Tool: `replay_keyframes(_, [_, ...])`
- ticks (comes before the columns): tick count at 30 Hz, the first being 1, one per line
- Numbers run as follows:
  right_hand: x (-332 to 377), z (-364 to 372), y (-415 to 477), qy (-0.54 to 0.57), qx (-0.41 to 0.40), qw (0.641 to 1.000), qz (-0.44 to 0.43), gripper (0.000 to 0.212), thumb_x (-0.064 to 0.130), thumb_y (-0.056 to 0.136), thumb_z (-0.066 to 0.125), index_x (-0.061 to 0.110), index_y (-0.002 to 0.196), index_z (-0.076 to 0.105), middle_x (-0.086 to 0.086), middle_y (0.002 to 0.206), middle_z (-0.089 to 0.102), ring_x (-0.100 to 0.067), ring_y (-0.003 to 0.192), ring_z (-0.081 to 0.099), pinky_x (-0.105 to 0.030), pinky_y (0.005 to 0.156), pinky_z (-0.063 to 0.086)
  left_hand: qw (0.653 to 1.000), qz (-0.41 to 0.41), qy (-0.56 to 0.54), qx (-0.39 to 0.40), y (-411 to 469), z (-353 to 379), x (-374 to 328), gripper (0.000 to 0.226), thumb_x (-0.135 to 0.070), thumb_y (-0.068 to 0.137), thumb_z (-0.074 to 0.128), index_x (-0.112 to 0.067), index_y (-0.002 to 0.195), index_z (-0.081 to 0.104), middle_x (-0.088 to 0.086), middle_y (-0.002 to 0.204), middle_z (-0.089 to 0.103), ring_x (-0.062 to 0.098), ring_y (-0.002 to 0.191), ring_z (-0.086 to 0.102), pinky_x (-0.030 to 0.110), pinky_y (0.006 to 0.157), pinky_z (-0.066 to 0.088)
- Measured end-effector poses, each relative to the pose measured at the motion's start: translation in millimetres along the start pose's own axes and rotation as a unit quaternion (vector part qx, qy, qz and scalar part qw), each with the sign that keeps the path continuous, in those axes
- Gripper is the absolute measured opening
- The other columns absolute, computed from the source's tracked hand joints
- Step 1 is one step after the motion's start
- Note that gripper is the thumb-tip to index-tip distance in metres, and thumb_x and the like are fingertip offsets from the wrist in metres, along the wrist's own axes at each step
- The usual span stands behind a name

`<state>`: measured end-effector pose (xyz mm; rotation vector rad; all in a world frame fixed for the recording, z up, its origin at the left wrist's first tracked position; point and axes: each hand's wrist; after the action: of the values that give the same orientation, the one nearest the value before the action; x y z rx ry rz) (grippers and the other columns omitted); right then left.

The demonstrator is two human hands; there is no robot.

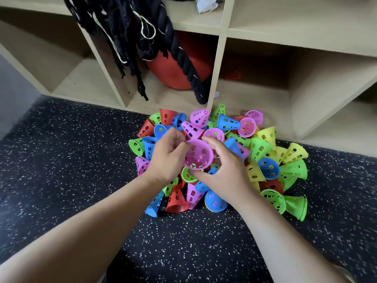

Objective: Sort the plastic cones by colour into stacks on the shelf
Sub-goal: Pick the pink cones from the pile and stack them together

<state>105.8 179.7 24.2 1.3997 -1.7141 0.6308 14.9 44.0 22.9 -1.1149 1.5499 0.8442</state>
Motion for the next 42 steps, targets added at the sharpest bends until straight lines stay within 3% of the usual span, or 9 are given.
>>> replay_keyframes(3, [-0.3, 1.0, 2.8, 0.037, -0.038, 0.999, 0.011, 0.071, 0.034, 0.066, 0.091, 0.027, 0.129, 0.059, 0.025, 0.108, 0.065, 0.007, 0.097, 0.063, -0.01, 0.081, 0.05, 0.998, 0.028, -0.041, 0.032, 0.0, -6.2, 2.7, 0.014, -0.022, 0.082, 0.043, -0.016, 0.082, 0.055, -0.012, 0.072, 0.058, 0.012, 0.072, 0.054, 0.027, 0.067, 0.044])
replay_keyframes(6, [-4.7, -2.8, 7.5, 0.086, -0.059, 0.994, 0.04, 0.065, 0.028, 0.068, 0.091, 0.029, 0.126, 0.061, 0.016, 0.109, 0.069, 0.001, 0.092, 0.069, -0.022, 0.08, 0.058, 0.99, 0.048, -0.02, 0.131, 2.4, -15.1, 17.9, 0.045, -0.009, 0.076, 0.047, -0.012, 0.119, 0.055, 0.001, 0.113, 0.067, 0.018, 0.106, 0.064, 0.044, 0.091, 0.053])
replay_keyframes(9, [-8.8, -4.2, 14.0, 0.095, -0.046, 0.993, 0.055, 0.066, 0.024, 0.067, 0.091, 0.03, 0.126, 0.062, 0.018, 0.108, 0.07, 0.004, 0.094, 0.068, -0.022, 0.082, 0.058, 0.967, 0.096, 0.09, 0.219, 0.8, -12.2, 25.7, 0.074, -0.014, 0.078, 0.075, -0.024, 0.141, 0.038, -0.01, 0.126, 0.062, 0.009, 0.115, 0.062, 0.029, 0.099, 0.051])
replay_keyframes(14, [-11.8, 0.4, 24.8, 0.101, 0.044, 0.992, 0.059, 0.072, 0.042, 0.07, 0.087, 0.046, 0.132, 0.05, 0.027, 0.12, 0.063, 0.011, 0.103, 0.063, -0.017, 0.088, 0.054, 0.996, 0.048, 0.07, 0.032, 2.1, -3.4, 34.0, 0.039, -0.031, 0.074, 0.088, -0.03, 0.107, 0.066, -0.016, 0.091, 0.074, 0.001, 0.086, 0.068, 0.02, 0.077, 0.054])
replay_keyframes(19, [-39.3, 8.4, 43.4, -0.096, 0.003, 0.993, 0.066, 0.052, 0.041, 0.086, 0.071, 0.026, 0.133, 0.056, 0.014, 0.122, 0.059, -0.004, 0.1, 0.062, -0.029, 0.081, 0.056, 0.982, 0.003, 0.158, -0.103, 14.7, -16.2, 61.1, 0.037, -0.027, 0.073, 0.087, -0.029, 0.102, 0.064, -0.011, 0.095, 0.064, 0.002, 0.086, 0.062, 0.004, 0.072, 0.043])
replay_keyframes(26, [-62.6, 39.4, 55.8, -0.277, 0.012, 0.956, 0.092, 0.025, 0.034, 0.088, 0.069, 0.017, 0.107, 0.068, 0.0, 0.12, 0.063, -0.021, 0.089, 0.066, -0.031, 0.066, 0.054, 0.968, -0.014, 0.225, -0.11, 18.7, -26.5, 84.2, 0.046, -0.026, 0.072, 0.088, -0.022, 0.113, 0.066, -0.015, 0.099, 0.06, 0.005, 0.091, 0.056, 0.003, 0.073, 0.036])
replay_keyframes(30, [-68.0, 34.4, 58.1, -0.256, -0.087, 0.962, 0.046, 0.001, 0.008, 0.082, 0.071, 0.009, 0.083, 0.07, -0.002, 0.088, 0.066, -0.018, 0.059, 0.052, -0.025, 0.051, 0.039, 0.973, -0.011, 0.211, -0.097, 22.1, -24.2, 82.4, 0.051, -0.027, 0.073, 0.088, -0.024, 0.118, 0.064, -0.013, 0.106, 0.064, 0.003, 0.094, 0.056, 0.001, 0.075, 0.037])
replay_keyframes(35, [-43.0, -2.4, 67.0, -0.075, -0.217, 0.97, 0.081, 0.009, 0.013, 0.086, 0.072, 0.016, 0.092, 0.078, 0.008, 0.083, 0.074, -0.006, 0.072, 0.067, -0.025, 0.072, 0.055, 0.977, 0.008, 0.202, -0.07, 21.2, -15.9, 75.3, 0.052, -0.024, 0.073, 0.087, -0.024, 0.119, 0.062, -0.014, 0.104, 0.061, 0.003, 0.089, 0.055, 0.001, 0.073, 0.038])
replay_keyframes(42, [8.0, -43.5, 65.1, 0.095, -0.156, 0.976, 0.116, 0.01, 0.019, 0.089, 0.072, 0.024, 0.095, 0.078, 0.009, 0.077, 0.074, -0.006, 0.062, 0.066, -0.021, 0.06, 0.051, 0.984, 0.03, 0.174, -0.037, 7.1, 0.3, 68.1, 0.05, -0.023, 0.073, 0.085, -0.029, 0.115, 0.06, -0.014, 0.102, 0.061, 0.004, 0.09, 0.062, 0.033, 0.076, 0.055])
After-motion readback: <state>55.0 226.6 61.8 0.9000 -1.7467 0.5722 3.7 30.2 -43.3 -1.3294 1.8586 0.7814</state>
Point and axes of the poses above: each hand's wrist, its own y-axis towards the middle knuckle, its own z-axis out of the palm, x = y × z
